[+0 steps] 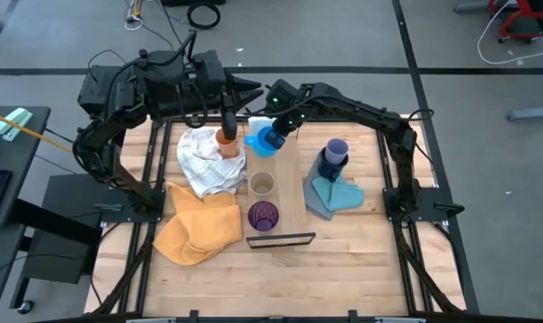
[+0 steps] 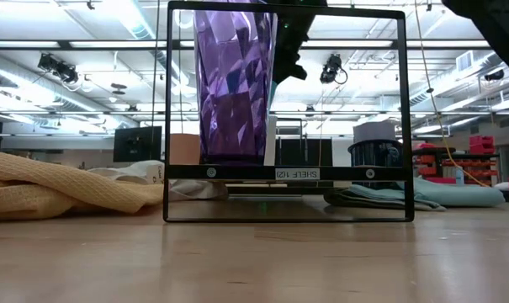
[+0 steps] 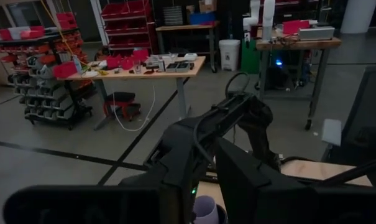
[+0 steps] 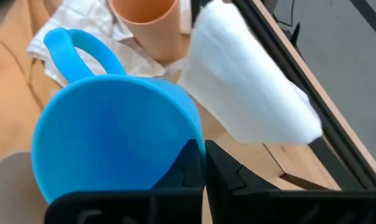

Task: Stack small to large cups/mugs on shelf
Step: Put the blue mug on the shelf

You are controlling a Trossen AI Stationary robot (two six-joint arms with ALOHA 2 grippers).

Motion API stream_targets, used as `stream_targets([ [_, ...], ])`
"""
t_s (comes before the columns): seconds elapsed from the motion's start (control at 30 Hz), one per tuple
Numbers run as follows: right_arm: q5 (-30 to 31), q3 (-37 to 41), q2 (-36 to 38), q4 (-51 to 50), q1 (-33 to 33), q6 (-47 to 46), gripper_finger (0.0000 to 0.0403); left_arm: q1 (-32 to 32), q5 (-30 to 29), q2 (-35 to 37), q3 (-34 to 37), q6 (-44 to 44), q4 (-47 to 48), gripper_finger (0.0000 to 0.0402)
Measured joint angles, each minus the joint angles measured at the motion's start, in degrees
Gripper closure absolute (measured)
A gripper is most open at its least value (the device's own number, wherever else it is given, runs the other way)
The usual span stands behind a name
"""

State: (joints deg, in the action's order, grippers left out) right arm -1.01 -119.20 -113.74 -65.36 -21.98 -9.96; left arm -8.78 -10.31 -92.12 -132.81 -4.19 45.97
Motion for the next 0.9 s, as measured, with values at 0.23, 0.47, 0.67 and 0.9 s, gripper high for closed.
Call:
stream_targets([
  [0.23, 0.72, 0.00, 0.05, 0.63, -0.04, -3.02, 0.0400, 0.00, 0.00, 0.00, 0.00, -0.13, 0.28, 0.0322],
  [0.47, 1.16, 0.00, 0.05, 0.22, 0.01, -7.01, 0.0400, 0.00, 0.00, 0.00, 0.00, -0.11, 0.25, 0.0325],
  [0.67, 1.57, -0.02, -1.26, -3.70, 0.01, -9.83, 0.0400, 0.00, 0.00, 0.00, 0.00, -0.11, 0.25, 0.0320],
  [0.9, 1.57, 0.00, -3.76, -4.62, 1.03, -12.46, 0.0400, 0.00, 0.00, 0.00, 0.00, -2.06, 0.48, 0.0327],
])
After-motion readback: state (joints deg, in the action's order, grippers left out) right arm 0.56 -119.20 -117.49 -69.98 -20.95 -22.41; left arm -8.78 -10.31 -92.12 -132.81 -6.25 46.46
